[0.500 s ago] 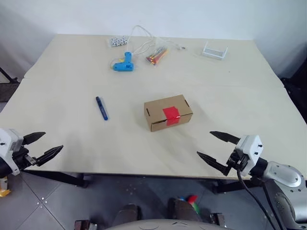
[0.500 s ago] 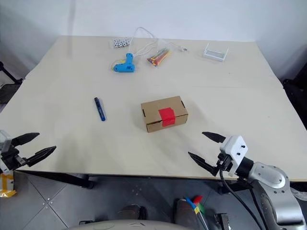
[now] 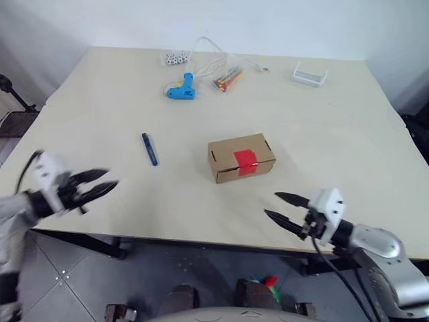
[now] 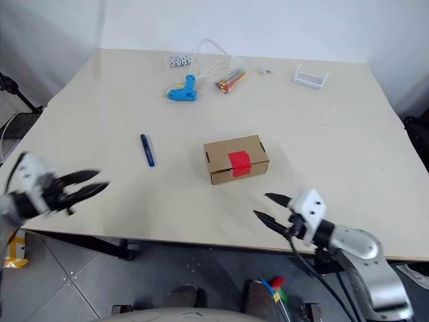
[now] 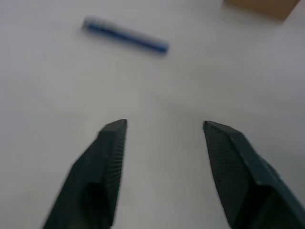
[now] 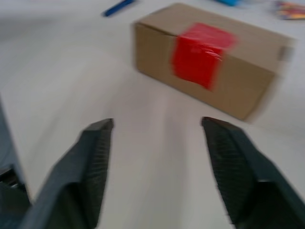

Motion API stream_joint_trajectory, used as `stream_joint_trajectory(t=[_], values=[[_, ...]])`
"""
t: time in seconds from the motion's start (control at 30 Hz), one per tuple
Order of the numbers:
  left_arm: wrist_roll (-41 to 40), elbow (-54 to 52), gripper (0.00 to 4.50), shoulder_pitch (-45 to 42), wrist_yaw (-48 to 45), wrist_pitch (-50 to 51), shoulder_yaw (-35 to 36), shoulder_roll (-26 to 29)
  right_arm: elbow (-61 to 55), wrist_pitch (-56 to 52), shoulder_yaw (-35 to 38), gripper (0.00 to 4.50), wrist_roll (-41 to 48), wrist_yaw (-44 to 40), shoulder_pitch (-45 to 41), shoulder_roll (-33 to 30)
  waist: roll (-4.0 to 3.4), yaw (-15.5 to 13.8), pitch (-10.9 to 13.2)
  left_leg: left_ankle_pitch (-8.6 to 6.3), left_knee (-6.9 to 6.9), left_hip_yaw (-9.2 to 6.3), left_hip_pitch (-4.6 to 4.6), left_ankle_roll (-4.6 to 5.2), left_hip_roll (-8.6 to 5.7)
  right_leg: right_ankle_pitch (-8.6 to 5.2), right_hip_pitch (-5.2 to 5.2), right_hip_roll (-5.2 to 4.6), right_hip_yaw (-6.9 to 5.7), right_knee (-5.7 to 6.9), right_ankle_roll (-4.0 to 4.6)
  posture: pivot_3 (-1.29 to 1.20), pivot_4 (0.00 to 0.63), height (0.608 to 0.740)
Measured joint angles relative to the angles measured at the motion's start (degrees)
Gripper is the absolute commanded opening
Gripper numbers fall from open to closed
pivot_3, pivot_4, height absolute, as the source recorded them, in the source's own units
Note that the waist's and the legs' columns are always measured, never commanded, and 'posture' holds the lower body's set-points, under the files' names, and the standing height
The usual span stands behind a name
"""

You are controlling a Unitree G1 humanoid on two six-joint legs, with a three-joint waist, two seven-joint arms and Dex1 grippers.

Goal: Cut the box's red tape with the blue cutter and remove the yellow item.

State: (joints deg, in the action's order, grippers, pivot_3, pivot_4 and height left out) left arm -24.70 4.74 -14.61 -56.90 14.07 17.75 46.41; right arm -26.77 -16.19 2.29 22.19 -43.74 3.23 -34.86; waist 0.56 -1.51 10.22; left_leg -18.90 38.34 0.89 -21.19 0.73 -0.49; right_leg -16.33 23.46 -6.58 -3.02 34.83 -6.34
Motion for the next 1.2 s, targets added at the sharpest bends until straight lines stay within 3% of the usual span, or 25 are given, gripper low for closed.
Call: stream_joint_trajectory(t=[0.13, 0.17, 0.3, 0.47, 0.63, 0.83, 1.0, 1.2], values=[[8.93, 8.9, 0.12, -18.36, 2.83, -4.6, -13.16, -8.53, 2.25, -2.11, -7.64, 0.38, -5.28, 3.34, -6.42, 3.25, 0.09, 0.33, -0.03, 0.04, 0.21, 0.43, -0.05, 0.04, -0.18, 0.08, 0.22, 0.41, -0.32, 0.58, -0.15, 0.0, 0.15, 0.74], [11.58, 13.67, 0.0, -22.94, 4.34, -6.17, -15.7, -10.92, 3.23, -2.46, -9.23, 0.08, -6.48, 3.27, -7.6, 3.32, 0.1, 0.37, -0.03, 0.02, 0.31, 0.65, -0.04, 0.1, -0.25, 0.08, 0.26, 0.41, -0.35, 0.65, -0.15, 0.0, 0.15, 0.74], [18.63, 30.12, 0.0, -36.09, 11.51, -11.56, -19.59, -17.72, 7.92, -3.91, -13.33, 0.03, -9.82, 4.33, -12.25, 5.79, 0.21, 0.94, 0.04, -0.18, 0.66, 1.01, -0.13, 0.41, -0.28, 0.14, 0.37, 0.3, -0.68, 0.71, -0.26, 0.0, 0.15, 0.74], [22.93, 41.79, 0.0, -43.79, 12.07, -17.82, -23.21, -23.31, 14.15, -6.04, -14.68, 0.03, -13.66, 8.39, -18.65, 9.0, 0.2, 1.44, 0.04, -0.4, 0.8, 1.35, -0.11, 0.82, -0.23, 0.42, 0.38, -0.02, -0.81, 0.63, -0.77, 0.0, 0.15, 0.74], [25.69, 49.52, 0.0, -46.12, 9.87, -20.96, -26.32, -27.69, 20.87, -8.14, -14.56, 0.03, -17.91, 12.14, -24.3, 9.92, 0.2, 1.4, 0.03, -0.46, 0.84, 1.42, -0.22, 0.98, -0.27, 0.52, 0.36, -0.08, -0.85, 0.33, -0.95, 0.0, 0.15, 0.74], [24.88, 47.66, 0.0, -44.01, 0.77, -17.53, -27.08, -27.82, 24.26, -8.38, -13.12, 0.03, -20.66, 12.4, -27.15, 7.41, 0.13, 0.88, -0.01, -0.49, 0.84, 1.41, -0.15, 1.02, -0.29, 0.55, 0.21, -0.09, -0.85, 0.18, -1.0, 0.0, 0.15, 0.74], [21.61, 36.21, 0.0, -34.95, -8.53, -7.08, -28.49, -28.09, 28.59, -6.1, -11.61, 0.03, -20.96, 10.95, -29.35, 5.18, 0.11, 1.32, 0.01, -0.49, 0.87, 1.37, -0.28, 1.03, -0.26, 0.55, 0.29, -0.08, -0.86, 0.18, -1.0, 0.0, 0.15, 0.74], [19.2, 20.05, 0.0, -28.12, -8.11, 2.62, -28.86, -28.66, 33.26, -1.24, -10.68, 0.03, -20.64, 6.68, -30.86, 3.48, 0.1, 1.6, 0.02, -0.5, 0.87, 1.37, -0.25, 1.02, -0.23, 0.55, 0.28, -0.09, -0.81, 0.18, -1.0, 0.0, 0.15, 0.74]])
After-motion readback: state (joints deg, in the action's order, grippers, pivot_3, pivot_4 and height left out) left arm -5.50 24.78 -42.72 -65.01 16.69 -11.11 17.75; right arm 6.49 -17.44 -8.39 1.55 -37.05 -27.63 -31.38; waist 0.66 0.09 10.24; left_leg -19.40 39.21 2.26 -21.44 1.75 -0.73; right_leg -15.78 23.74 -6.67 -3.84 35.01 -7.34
